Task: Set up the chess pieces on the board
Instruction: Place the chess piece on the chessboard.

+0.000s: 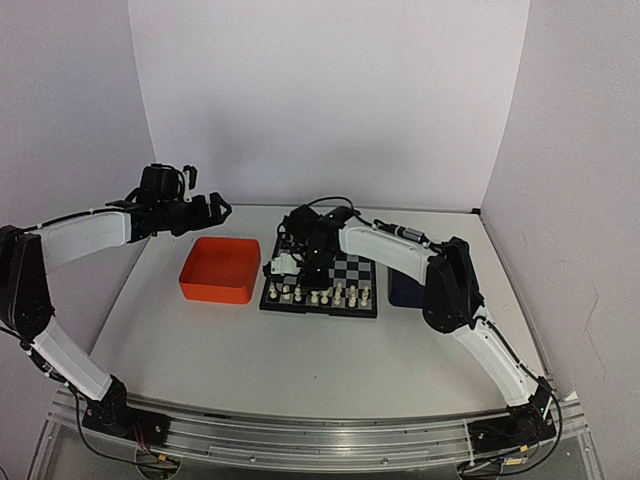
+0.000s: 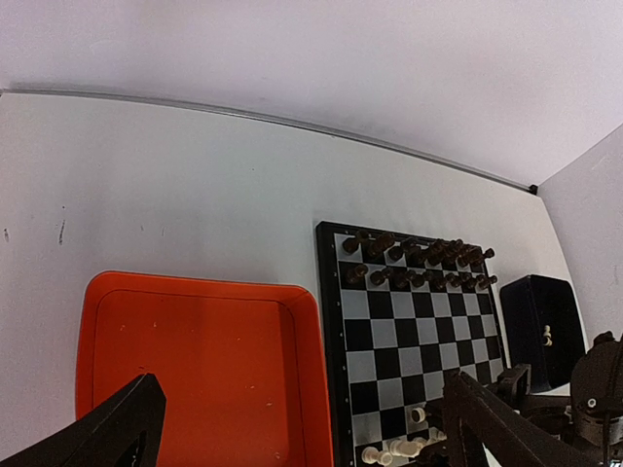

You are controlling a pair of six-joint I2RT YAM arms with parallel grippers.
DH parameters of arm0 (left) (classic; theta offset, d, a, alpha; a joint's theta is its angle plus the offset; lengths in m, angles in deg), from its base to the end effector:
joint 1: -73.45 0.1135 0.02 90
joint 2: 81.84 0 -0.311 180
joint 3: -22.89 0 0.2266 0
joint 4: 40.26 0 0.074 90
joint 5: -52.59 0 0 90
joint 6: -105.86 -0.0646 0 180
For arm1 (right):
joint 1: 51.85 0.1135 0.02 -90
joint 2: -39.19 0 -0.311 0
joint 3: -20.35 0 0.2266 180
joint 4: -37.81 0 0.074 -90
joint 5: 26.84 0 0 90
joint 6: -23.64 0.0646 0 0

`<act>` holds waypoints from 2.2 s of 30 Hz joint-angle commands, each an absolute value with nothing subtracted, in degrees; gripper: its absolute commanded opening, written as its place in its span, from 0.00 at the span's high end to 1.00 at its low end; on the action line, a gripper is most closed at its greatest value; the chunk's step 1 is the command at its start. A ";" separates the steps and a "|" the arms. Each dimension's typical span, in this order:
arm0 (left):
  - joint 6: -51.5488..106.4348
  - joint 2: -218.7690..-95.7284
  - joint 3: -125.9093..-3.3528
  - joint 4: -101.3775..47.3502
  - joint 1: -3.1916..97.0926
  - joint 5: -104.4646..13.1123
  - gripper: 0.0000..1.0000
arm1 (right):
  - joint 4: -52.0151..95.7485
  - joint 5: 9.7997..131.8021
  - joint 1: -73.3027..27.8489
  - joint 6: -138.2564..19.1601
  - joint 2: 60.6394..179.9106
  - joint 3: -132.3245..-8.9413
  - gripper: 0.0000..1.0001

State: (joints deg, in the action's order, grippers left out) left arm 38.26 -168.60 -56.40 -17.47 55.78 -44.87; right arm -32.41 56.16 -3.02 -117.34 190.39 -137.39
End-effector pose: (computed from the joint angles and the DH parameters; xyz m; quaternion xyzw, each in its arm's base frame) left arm 0.3275 -0.1131 0.3250 -0.0033 0.8659 -0.2233 0.4476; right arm 0.3870 0.4306 0.1653 -0.7345 0.6366 -0.0637 0.2261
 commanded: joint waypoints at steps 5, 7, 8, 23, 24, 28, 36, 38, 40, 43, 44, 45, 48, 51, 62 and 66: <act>38.27 -168.68 -57.32 -20.33 55.69 -46.41 0.00 | -33.39 55.35 -2.79 -117.10 187.61 -140.22 0.95; 38.28 -168.68 -57.28 -20.54 55.69 -46.81 0.00 | -33.33 55.01 -2.76 -117.03 187.43 -140.55 0.96; 38.29 -168.66 -57.25 -20.65 55.67 -46.91 0.00 | -33.28 54.89 -2.77 -116.91 187.34 -140.70 0.96; 38.36 -167.87 -57.05 -20.79 55.69 -48.73 0.00 | -32.65 53.67 -2.97 -117.58 185.57 -137.87 0.97; 38.38 -167.81 -56.97 -20.79 55.68 -48.70 0.00 | -32.65 53.30 -2.96 -117.90 185.51 -137.57 0.97; 38.62 -167.87 -56.72 -20.87 55.62 -48.67 0.00 | -32.74 52.70 -2.92 -119.24 184.96 -136.42 0.97; 39.13 -168.69 -57.00 -21.56 55.69 -49.01 0.00 | -32.65 52.93 -2.92 -120.10 185.11 -136.59 0.94; 39.15 -168.90 -57.17 -21.57 55.68 -49.02 0.00 | -32.70 52.91 -2.97 -120.31 185.15 -136.66 0.94; 39.15 -169.02 -57.28 -21.61 55.69 -49.02 0.00 | -32.67 52.75 -2.92 -120.58 185.06 -136.47 0.93; 39.18 -169.16 -57.30 -21.77 55.66 -49.02 0.00 | -32.65 52.44 -2.93 -120.80 185.06 -136.32 0.92; 39.19 -169.21 -57.37 -21.78 55.67 -49.02 0.00 | -32.65 52.37 -2.93 -120.83 185.07 -136.33 0.92; 39.17 -169.24 -57.45 -21.75 55.67 -49.02 0.00 | -32.68 52.39 -2.97 -120.86 185.09 -136.35 0.91; 39.15 -169.38 -57.51 -21.84 55.69 -49.10 0.00 | -32.65 52.44 -2.93 -120.96 185.08 -136.66 0.90; 39.16 -169.46 -57.61 -21.97 55.68 -49.21 0.00 | -32.65 52.64 -2.95 -120.94 185.01 -136.97 0.88; 39.30 -169.46 -57.50 -22.23 55.68 -49.46 0.00 | -32.64 53.53 -2.86 -120.55 184.74 -137.41 0.87; 39.24 -169.56 -57.53 -22.24 55.68 -49.70 0.00 | -32.59 53.26 -2.72 -120.63 184.80 -137.58 0.90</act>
